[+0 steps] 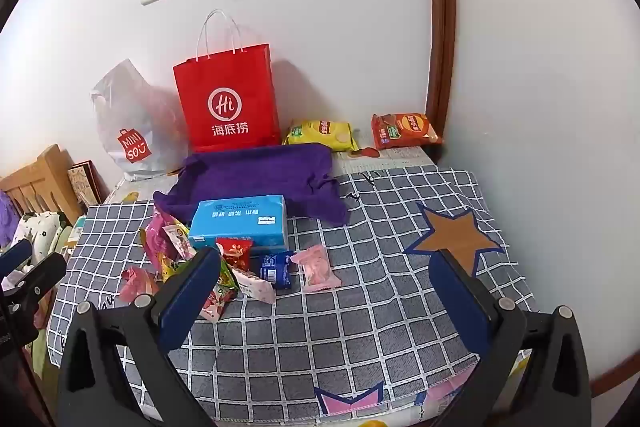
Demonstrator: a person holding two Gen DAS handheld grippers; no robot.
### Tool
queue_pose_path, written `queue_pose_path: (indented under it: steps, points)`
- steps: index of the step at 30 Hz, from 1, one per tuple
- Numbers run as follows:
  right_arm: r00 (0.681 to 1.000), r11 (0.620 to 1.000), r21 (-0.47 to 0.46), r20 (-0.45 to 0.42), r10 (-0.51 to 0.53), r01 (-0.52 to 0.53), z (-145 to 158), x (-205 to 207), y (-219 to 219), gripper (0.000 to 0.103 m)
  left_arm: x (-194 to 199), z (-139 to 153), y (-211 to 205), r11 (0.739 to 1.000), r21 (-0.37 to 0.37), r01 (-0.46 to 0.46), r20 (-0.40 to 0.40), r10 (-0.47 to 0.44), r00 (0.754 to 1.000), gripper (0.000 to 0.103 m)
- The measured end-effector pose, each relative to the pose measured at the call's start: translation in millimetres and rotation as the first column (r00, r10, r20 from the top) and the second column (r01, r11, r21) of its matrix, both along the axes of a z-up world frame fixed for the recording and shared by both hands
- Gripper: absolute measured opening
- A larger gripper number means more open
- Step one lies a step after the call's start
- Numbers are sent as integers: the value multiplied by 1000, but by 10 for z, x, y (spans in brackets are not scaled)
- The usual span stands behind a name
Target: Organize snacks
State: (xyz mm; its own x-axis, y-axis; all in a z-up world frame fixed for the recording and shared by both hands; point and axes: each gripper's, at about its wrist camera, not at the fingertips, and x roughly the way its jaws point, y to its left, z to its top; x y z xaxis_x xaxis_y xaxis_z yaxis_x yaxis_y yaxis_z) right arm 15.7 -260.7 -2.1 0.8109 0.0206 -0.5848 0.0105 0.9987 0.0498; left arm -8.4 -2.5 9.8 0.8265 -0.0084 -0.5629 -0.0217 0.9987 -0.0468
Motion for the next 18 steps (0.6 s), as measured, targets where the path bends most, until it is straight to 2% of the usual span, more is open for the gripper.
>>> queue_pose_path:
  steps: [5, 7, 18]
  points:
    - [1000, 1000, 5, 4, 5, -5, -5, 14, -12, 102, -18, -5, 0, 1000, 2, -1, 3, 1, 1000, 103]
    - [1000, 1000, 7, 7, 7, -7, 84, -37, 24, 102, -19, -5, -1, 1000, 2, 0, 4, 0, 1000, 103]
    - [1000, 1000, 3, 5, 8, -8, 48, -36, 20, 102, -28, -9, 2, 1000, -4, -3, 5, 3, 1000, 103]
